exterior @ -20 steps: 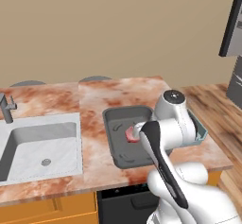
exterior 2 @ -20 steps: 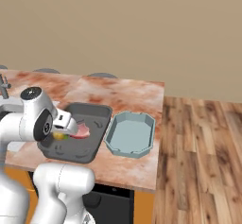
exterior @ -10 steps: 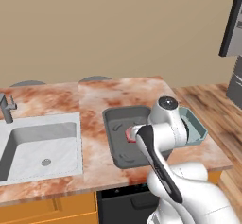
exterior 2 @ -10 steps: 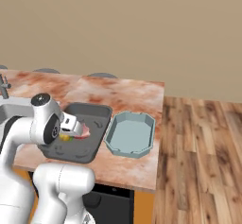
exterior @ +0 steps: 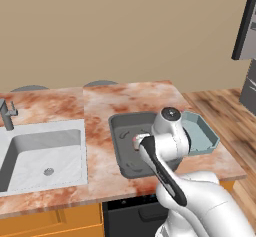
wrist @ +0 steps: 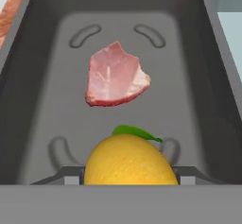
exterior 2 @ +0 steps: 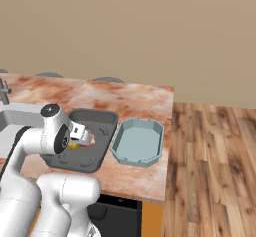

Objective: Place one lemon and one steak in each tupperware on the nearby counter, to pack two identical lunches.

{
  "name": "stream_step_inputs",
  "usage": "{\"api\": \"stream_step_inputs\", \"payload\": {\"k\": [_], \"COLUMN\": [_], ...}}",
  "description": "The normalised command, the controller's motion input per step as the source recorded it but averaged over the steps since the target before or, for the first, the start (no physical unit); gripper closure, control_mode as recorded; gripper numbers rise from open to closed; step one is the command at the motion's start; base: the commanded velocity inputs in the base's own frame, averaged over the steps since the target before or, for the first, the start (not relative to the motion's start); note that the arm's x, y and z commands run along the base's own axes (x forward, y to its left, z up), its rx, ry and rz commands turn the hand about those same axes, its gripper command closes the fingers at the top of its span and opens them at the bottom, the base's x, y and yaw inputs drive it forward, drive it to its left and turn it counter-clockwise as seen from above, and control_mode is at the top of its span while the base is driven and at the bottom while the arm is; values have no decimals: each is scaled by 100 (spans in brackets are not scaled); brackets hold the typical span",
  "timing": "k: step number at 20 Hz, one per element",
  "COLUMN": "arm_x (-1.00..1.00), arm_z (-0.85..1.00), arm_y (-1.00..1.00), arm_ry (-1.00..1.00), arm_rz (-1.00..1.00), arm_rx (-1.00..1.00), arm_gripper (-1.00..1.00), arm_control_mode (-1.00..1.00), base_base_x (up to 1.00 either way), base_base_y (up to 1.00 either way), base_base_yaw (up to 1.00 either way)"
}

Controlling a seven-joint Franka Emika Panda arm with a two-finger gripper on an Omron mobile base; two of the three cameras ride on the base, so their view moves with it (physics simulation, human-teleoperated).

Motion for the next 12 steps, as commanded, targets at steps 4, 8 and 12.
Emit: {"api": "stream_step_inputs", "payload": {"k": [4, 8, 12], "arm_x": [40, 30, 6], "arm_z": [-31, -37, -53], "arm_y": [12, 5, 0], "arm_ry": [0, 1, 5], "arm_rz": [0, 0, 0], "arm_rx": [0, 0, 0], "arm_gripper": [100, 100, 100], "arm_control_mode": [-100, -100, -100], "base_base_x": [0, 0, 0], "base_base_y": [0, 0, 0], "base_base_yaw": [0, 0, 0]}}
